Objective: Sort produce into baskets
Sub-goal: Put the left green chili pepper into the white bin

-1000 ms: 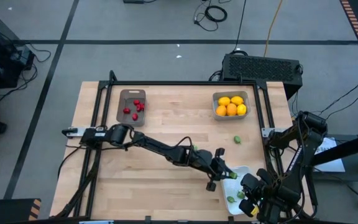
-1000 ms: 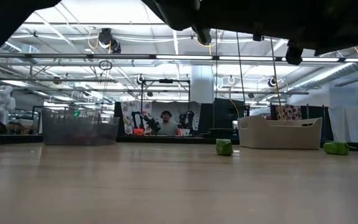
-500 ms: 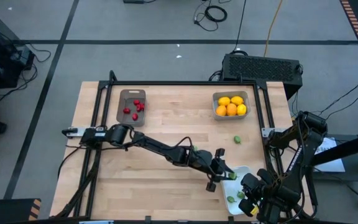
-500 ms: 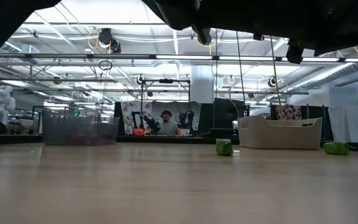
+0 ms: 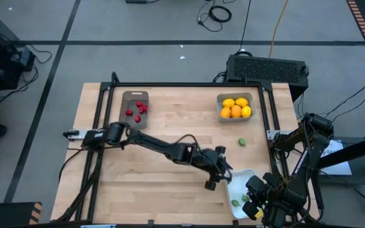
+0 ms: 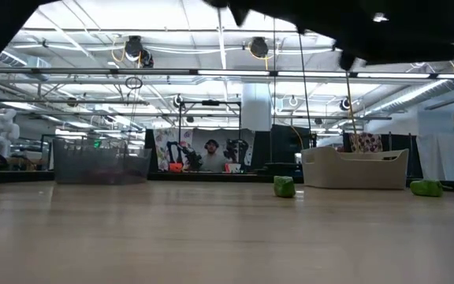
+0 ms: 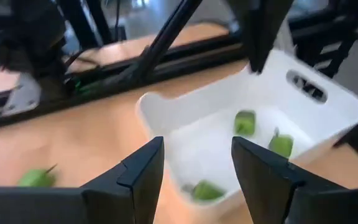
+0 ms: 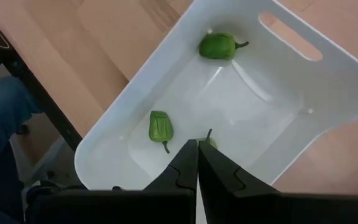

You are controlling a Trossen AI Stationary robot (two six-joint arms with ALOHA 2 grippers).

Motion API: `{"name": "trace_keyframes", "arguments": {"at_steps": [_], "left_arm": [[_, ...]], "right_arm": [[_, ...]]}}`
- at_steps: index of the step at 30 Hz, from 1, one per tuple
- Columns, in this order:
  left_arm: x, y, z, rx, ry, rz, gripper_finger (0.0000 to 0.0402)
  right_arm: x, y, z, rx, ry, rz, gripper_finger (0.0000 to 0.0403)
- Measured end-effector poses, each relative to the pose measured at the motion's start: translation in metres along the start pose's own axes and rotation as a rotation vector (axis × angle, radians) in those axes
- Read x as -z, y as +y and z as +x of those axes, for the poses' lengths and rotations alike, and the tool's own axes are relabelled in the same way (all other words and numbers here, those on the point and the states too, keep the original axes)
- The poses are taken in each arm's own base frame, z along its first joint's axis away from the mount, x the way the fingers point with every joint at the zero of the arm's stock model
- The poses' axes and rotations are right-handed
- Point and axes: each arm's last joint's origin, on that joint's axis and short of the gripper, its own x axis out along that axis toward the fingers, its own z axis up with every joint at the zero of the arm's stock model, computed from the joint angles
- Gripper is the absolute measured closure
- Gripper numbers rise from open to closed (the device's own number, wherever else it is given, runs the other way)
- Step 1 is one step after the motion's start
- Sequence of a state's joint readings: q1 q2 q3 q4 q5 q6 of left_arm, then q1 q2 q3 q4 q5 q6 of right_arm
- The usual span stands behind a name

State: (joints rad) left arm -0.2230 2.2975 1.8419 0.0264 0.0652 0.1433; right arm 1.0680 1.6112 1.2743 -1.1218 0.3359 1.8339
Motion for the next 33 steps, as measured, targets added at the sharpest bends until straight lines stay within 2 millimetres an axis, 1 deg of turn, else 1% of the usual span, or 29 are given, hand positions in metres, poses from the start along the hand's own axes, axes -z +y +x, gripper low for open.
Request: {"name": "trace_keyframes", "arguments": {"at_steps": [3,7,10,11,14,17,19,22,26,29,33], "left_arm": [[-0.005,0.009,-0.018,-0.001,0.120,0.006,0.0206],[-0.013,0.017,-0.042,-0.007,0.222,0.027,0.0213],[-0.016,0.022,-0.056,-0.048,0.291,0.064,0.0221],[-0.015,0.023,-0.059,-0.061,0.328,0.070,0.0224],[-0.010,0.030,-0.064,-0.106,0.389,0.060,0.0231],[-0.007,0.035,-0.068,-0.146,0.429,-0.024,0.0235],[-0.001,0.034,-0.068,-0.185,0.466,-0.087,0.0235],[0.008,0.034,-0.067,-0.250,0.507,-0.118,0.0236],[0.006,0.035,-0.069,-0.350,0.503,-0.115,0.0236],[0.009,0.036,-0.067,-0.402,0.512,-0.148,0.0236],[0.025,0.035,-0.066,-0.489,0.545,-0.204,0.0236]], "right_arm": [[0.000,0.000,0.000,-0.001,0.002,-0.013,0.0399],[0.000,-0.001,0.000,0.009,-0.009,-0.043,0.0399],[-0.001,-0.001,0.000,0.009,-0.031,-0.048,0.0399],[-0.001,-0.001,0.000,0.007,-0.036,-0.050,0.0399],[-0.001,-0.001,0.000,0.007,-0.036,-0.050,0.0399],[-0.001,-0.001,0.000,0.009,-0.037,-0.051,0.0399],[-0.001,-0.002,0.000,0.011,-0.038,-0.051,0.0399],[-0.001,-0.002,0.000,0.016,-0.039,-0.066,0.0399],[-0.002,-0.003,0.000,0.027,-0.041,-0.089,0.0399],[-0.002,-0.003,0.000,0.029,-0.042,-0.084,0.0399],[-0.002,-0.003,0.000,0.018,-0.055,-0.079,0.0399]]}}
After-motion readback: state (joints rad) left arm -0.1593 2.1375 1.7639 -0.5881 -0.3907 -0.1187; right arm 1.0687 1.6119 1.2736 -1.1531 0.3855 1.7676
